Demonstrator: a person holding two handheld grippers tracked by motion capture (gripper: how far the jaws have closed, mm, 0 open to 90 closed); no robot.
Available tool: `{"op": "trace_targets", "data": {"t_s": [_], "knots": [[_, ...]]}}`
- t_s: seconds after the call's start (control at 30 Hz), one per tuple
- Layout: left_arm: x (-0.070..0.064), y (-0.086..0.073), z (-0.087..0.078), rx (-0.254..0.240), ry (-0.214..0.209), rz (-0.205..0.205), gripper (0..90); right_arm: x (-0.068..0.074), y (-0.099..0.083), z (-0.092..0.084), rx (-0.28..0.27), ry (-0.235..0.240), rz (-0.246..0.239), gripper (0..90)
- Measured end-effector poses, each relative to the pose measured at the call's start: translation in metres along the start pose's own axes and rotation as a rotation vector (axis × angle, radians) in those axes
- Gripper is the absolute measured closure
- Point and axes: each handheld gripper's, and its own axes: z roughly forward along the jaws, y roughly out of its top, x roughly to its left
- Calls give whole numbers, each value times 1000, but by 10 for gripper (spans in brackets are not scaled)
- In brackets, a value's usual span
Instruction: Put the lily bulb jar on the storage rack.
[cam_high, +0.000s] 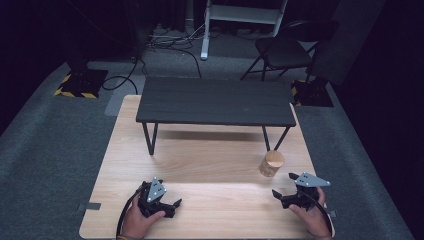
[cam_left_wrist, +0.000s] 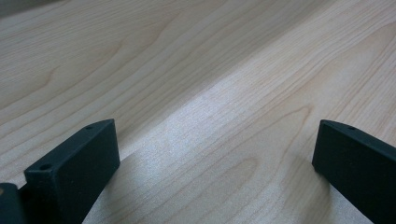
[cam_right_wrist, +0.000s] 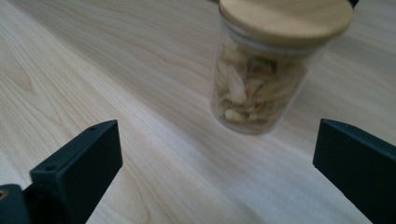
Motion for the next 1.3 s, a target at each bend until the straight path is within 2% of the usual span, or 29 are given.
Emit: {"op": "trace_targets", "data": {"t_s": [0.23,0.33,0.63,1.0,1.07,1.13,1.17,1.3], "knots": [[0,0,0,1,1,1,5,-8,18,9,-8,18,23,8],[0,1,0,2,2,1,5,-11,28,18,9,5,39,8],[0,1,1,2,2,2,5,-22,43,26,-2,-3,71,7],[0,1,1,1,2,2,5,-30,60,46,30,13,75,6],[0,1,1,1,1,2,5,-31,61,50,43,16,67,15],[0,1,1,1,1,2,5,-32,61,54,54,14,85,21],[0,1,1,1,1,2,5,-31,61,57,64,7,87,70],[0,1,1,1,2,2,5,-28,62,60,79,-8,82,133]]}}
